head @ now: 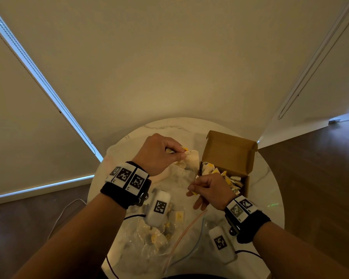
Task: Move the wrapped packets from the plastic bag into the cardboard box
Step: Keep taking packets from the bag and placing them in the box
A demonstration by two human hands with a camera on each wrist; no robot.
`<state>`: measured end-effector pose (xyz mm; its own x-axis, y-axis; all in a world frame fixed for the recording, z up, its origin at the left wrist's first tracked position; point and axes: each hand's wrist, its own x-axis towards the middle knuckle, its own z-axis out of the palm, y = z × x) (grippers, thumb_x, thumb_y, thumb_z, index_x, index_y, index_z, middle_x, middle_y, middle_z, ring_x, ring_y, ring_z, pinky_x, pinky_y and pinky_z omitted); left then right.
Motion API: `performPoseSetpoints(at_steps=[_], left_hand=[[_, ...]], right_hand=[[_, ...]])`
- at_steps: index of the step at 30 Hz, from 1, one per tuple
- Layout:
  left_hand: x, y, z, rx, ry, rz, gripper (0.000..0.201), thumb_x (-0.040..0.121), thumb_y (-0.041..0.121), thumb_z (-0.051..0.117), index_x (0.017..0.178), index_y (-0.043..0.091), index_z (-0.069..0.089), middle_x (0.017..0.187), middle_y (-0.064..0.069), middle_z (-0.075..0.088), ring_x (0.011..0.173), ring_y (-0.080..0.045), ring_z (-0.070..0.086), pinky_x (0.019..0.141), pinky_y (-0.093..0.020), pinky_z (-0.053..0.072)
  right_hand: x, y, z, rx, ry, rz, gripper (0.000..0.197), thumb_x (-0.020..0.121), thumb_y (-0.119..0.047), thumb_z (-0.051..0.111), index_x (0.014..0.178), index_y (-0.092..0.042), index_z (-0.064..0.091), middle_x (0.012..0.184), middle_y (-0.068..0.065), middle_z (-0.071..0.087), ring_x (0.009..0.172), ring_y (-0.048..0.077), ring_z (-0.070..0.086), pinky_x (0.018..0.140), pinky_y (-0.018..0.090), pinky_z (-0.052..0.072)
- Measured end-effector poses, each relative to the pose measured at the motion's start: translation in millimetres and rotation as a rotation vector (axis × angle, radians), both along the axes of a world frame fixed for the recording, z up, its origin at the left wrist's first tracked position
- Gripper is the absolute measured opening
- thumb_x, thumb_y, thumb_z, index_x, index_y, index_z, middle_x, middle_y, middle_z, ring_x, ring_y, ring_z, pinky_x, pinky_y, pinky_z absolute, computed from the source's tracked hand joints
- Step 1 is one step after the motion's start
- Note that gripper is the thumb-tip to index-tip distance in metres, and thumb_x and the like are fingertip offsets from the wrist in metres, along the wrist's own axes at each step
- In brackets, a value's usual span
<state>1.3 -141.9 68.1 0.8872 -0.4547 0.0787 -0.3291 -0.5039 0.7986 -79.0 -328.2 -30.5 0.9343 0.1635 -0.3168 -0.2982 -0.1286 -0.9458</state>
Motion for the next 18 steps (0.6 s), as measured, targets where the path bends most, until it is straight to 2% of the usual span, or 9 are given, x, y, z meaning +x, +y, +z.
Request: performPoseSetpoints(at_steps=[3, 6, 10, 13, 16, 18], left_hand=[[0.6, -0.7, -0.6, -0.003, 0.002, 0.001, 0.006, 0.079, 0.012, 0.078, 0.081, 0.017, 0.078, 0.083, 0.015, 0.070, 0.079, 0.006, 0.065, 0.075, -0.008, 0.046], [1.5, -0.5, -1.8, -0.002, 0.003, 0.003, 0.005, 0.078, 0.012, 0.078, 0.081, 0.016, 0.078, 0.082, 0.016, 0.070, 0.078, 0.008, 0.064, 0.074, -0.006, 0.044], [3.1, 0.1, -4.3, 0.012, 0.000, 0.012, 0.004, 0.079, 0.014, 0.079, 0.081, 0.017, 0.078, 0.086, 0.011, 0.072, 0.081, 0.007, 0.065, 0.077, -0.008, 0.046], [3.1, 0.2, -4.5, 0.001, 0.007, 0.010, 0.004, 0.079, 0.013, 0.078, 0.081, 0.016, 0.078, 0.085, 0.010, 0.072, 0.079, 0.009, 0.064, 0.075, -0.006, 0.045], [1.9, 0.4, -2.9, -0.009, 0.006, -0.003, 0.004, 0.079, 0.013, 0.078, 0.081, 0.016, 0.078, 0.086, 0.010, 0.073, 0.078, 0.008, 0.064, 0.075, -0.006, 0.045], [1.0, 0.8, -2.7, -0.012, 0.013, -0.024, 0.004, 0.079, 0.013, 0.079, 0.081, 0.016, 0.078, 0.086, 0.009, 0.073, 0.079, 0.005, 0.065, 0.076, -0.009, 0.046]], right_hand=[[0.2, -2.2, -3.0, -0.002, -0.045, -0.037, 0.007, 0.088, -0.005, 0.066, 0.088, -0.005, 0.072, 0.071, 0.016, 0.072, 0.047, 0.026, 0.065, 0.042, 0.026, 0.052], [0.2, -3.2, -5.1, 0.007, -0.083, -0.034, 0.011, 0.089, 0.000, 0.062, 0.094, -0.002, 0.072, 0.071, 0.014, 0.071, 0.049, 0.021, 0.065, 0.044, 0.026, 0.052], [0.0, -2.8, -6.3, 0.006, -0.109, 0.050, 0.022, 0.093, 0.009, 0.052, 0.108, 0.001, 0.065, 0.082, 0.014, 0.072, 0.067, 0.021, 0.071, 0.063, 0.027, 0.058], [-1.0, -2.4, -5.9, 0.023, -0.126, 0.054, 0.015, 0.090, 0.008, 0.057, 0.096, -0.001, 0.069, 0.085, 0.015, 0.074, 0.076, 0.026, 0.073, 0.070, 0.031, 0.060], [0.2, -4.2, -6.9, -0.100, -0.208, 0.053, 0.021, 0.087, 0.003, 0.064, 0.087, -0.014, 0.076, 0.075, 0.006, 0.073, 0.066, 0.020, 0.069, 0.060, 0.026, 0.057], [2.4, -6.3, -8.9, -0.158, -0.208, 0.040, 0.020, 0.088, -0.002, 0.065, 0.088, -0.019, 0.077, 0.069, 0.007, 0.070, 0.056, 0.019, 0.062, 0.051, 0.026, 0.052]])
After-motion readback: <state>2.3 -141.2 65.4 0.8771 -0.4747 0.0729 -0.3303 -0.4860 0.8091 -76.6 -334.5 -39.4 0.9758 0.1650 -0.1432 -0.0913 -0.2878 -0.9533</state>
